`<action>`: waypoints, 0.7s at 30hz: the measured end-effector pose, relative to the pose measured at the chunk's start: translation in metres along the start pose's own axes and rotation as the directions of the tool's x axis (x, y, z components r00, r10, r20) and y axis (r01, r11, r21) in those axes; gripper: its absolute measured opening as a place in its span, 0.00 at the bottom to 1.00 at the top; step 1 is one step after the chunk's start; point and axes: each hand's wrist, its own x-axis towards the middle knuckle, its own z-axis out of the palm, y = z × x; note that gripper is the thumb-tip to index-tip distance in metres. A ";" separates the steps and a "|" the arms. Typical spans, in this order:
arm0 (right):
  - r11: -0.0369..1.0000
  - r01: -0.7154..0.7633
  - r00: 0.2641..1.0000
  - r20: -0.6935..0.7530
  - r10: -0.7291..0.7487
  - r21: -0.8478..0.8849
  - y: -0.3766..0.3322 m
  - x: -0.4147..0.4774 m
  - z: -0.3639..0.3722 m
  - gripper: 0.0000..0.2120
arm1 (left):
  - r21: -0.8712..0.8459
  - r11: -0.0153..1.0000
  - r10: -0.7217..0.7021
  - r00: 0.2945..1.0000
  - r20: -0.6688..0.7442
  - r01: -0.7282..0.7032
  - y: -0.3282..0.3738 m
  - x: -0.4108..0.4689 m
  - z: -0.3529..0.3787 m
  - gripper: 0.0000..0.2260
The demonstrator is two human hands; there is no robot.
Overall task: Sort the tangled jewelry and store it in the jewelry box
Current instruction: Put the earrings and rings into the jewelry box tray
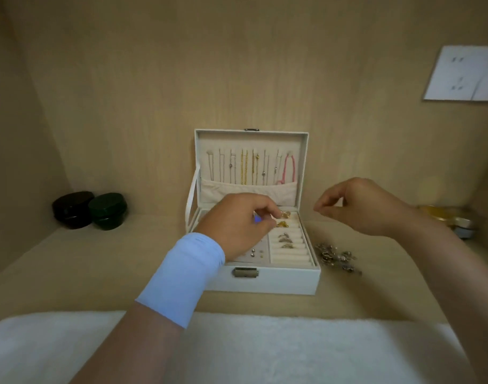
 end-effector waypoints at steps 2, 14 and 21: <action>0.998 -0.026 0.998 0.054 0.029 -0.052 0.025 -0.004 -0.001 0.06 | 0.020 0.999 0.040 0.998 0.056 -0.041 0.018 0.018 0.015 0.05; 0.992 -0.113 0.946 0.313 0.089 0.057 0.105 -0.014 0.020 0.10 | 0.391 0.914 -0.089 0.889 0.449 -0.106 0.066 0.104 0.121 0.07; 0.979 -0.163 0.947 0.297 0.120 0.126 0.116 -0.012 0.031 0.07 | 0.406 0.913 -0.179 0.855 0.486 -0.039 0.052 0.108 0.137 0.08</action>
